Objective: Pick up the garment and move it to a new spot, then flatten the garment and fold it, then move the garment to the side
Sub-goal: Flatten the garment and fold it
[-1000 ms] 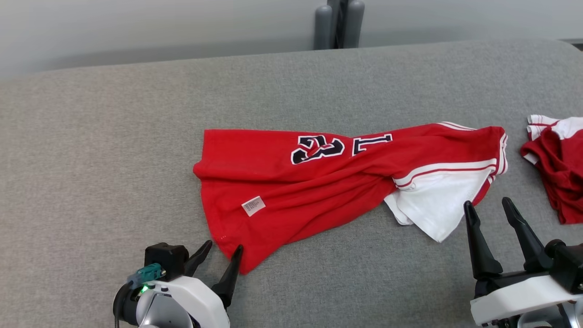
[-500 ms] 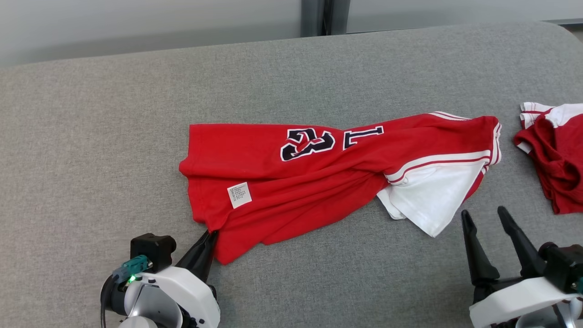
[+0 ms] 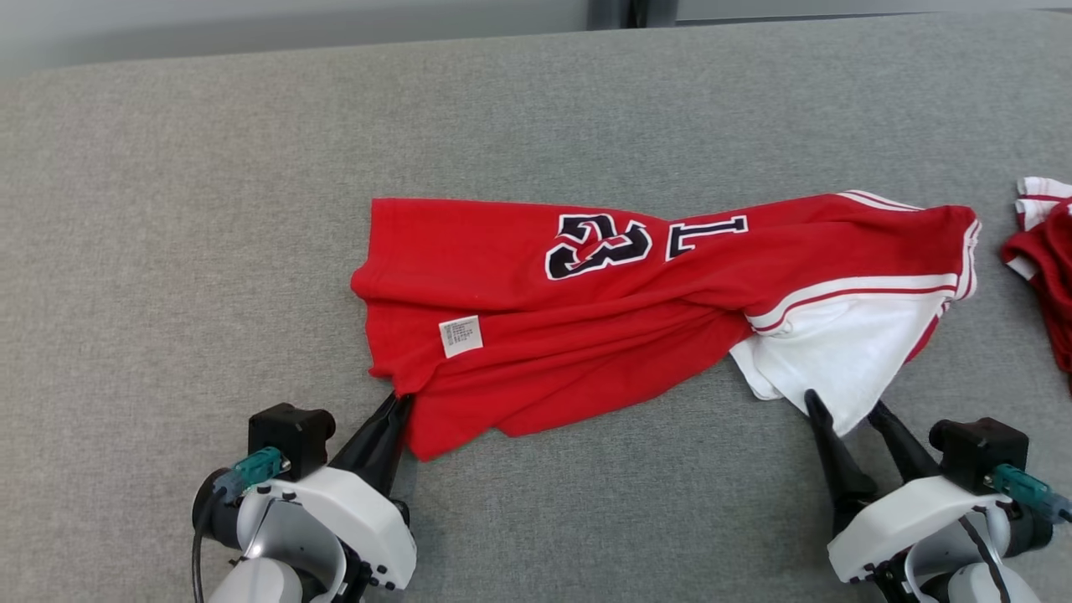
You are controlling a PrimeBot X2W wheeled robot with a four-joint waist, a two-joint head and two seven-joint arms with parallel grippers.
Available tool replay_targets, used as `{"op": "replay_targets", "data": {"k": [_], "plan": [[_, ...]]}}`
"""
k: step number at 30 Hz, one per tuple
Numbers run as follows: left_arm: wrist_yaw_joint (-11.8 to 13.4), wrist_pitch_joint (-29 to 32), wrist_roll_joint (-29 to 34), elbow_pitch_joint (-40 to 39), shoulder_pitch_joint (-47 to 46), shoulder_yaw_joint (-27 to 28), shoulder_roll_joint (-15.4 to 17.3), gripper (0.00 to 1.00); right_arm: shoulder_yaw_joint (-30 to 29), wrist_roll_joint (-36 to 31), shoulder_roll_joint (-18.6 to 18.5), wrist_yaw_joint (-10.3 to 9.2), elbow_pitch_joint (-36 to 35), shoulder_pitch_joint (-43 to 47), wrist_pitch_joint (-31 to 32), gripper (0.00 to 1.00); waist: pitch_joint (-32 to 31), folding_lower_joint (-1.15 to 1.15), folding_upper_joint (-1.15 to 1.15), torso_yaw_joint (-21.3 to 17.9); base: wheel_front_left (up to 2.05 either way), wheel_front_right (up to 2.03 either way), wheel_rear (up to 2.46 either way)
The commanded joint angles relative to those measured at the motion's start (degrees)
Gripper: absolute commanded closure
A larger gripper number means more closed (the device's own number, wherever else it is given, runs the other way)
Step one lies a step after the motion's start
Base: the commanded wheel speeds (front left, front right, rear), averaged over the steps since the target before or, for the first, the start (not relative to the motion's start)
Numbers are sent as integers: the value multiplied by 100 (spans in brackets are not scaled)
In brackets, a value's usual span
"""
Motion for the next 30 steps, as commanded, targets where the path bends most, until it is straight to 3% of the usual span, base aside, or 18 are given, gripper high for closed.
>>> {"op": "replay_targets", "data": {"k": [1,7,15,30], "plan": [[-3,-54,37,-12,-89,10,11,100,-8,27,-61,0,48,-50,-74,100,42,0,0,52,0,0,0],[65,-314,55,-234,-145,115,16,100,-128,130,-141,0,-171,-112,-490,100,44,0,0,125,0,0,0],[239,-504,162,-1176,-310,485,323,100,-492,238,-288,0,-1502,-378,-902,100,-164,0,0,40,0,0,0],[405,-213,437,-2603,-1771,1176,951,100,-802,418,-906,0,-2969,-2286,-539,100,-762,0,0,67,0,0,0]]}}
